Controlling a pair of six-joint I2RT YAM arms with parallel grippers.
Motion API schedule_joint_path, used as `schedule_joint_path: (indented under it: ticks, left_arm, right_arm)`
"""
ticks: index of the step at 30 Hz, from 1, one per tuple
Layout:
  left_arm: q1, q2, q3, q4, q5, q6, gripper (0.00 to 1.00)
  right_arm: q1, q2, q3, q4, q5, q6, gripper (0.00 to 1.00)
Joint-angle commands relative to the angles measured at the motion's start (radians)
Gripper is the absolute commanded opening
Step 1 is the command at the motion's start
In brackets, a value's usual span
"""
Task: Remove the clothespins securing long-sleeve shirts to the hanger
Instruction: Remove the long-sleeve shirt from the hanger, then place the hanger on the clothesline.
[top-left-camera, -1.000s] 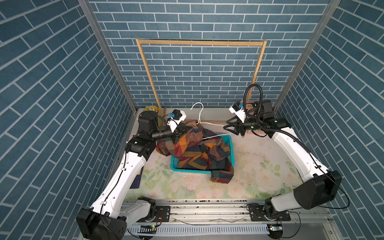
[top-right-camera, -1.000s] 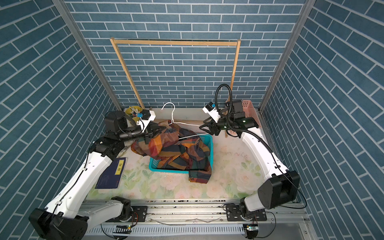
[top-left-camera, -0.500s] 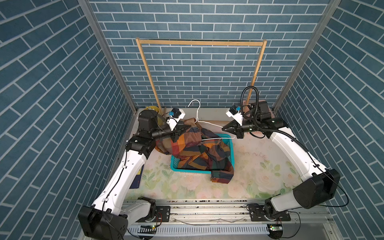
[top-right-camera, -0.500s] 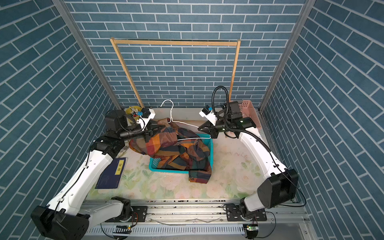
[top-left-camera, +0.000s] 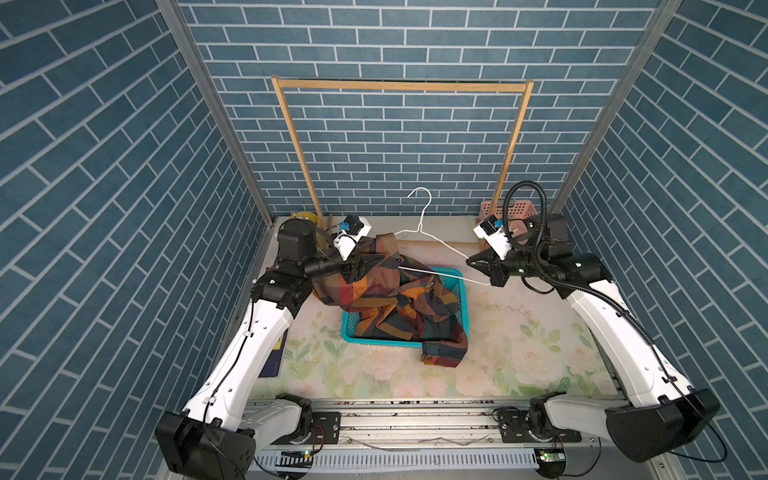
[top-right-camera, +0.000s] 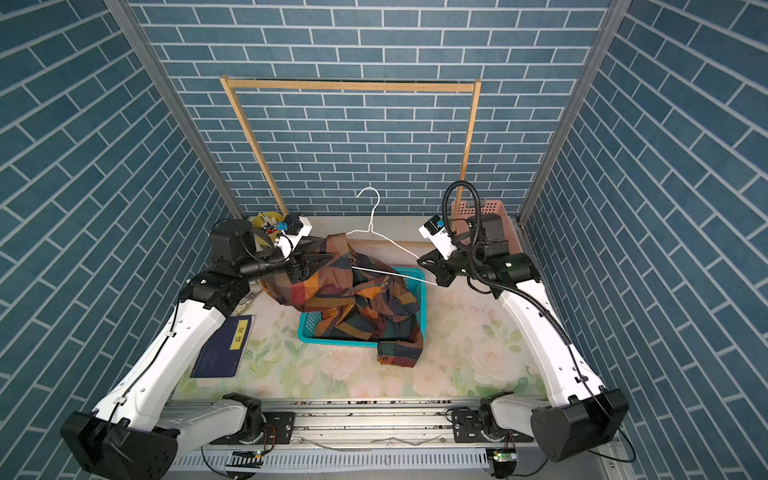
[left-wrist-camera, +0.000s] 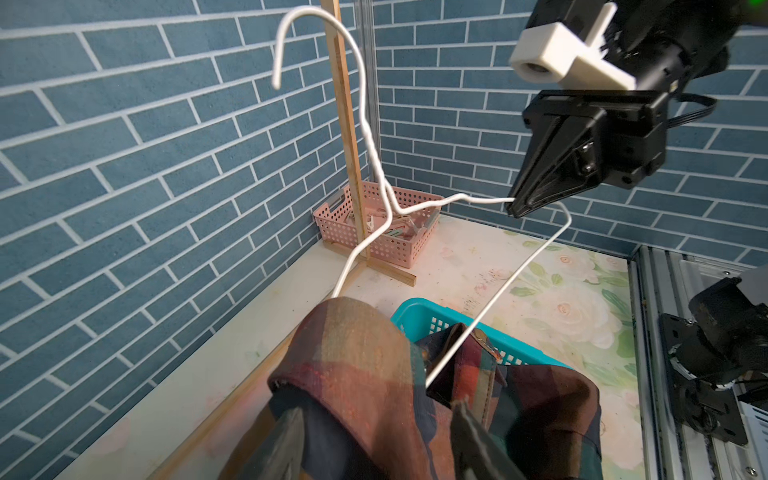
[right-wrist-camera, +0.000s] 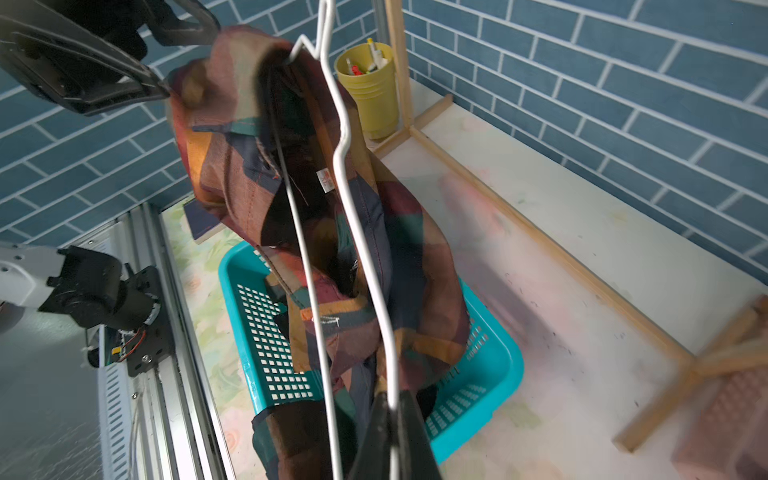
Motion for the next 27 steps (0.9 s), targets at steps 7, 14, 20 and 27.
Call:
schedule_joint_path:
  ticks: [7,14,20,27]
  left_arm:
    - [-0.003,0.056,-0.073,0.147,-0.093,-0.091,0.59]
    - [-0.005,0.117,-0.114,0.201,-0.076,-0.144,0.58]
    - [-0.003,0.124,-0.171,0.256,-0.163,-0.189,0.57]
    - [-0.005,-0.048,-0.230,0.237,-0.394,-0.237,0.58]
  right_arm:
    - [-0.008,-0.108,0.092,-0.168,0.453,0.134,0.00]
    - [-0.008,0.038,0.324,-0.133,0.640,0.182,0.00]
    - [0.007,0.216,0.558,-0.124,0.698,0.172,0.00]
    - [0.010,0.493,0.931,-0.195,0.762,0.163,0.00]
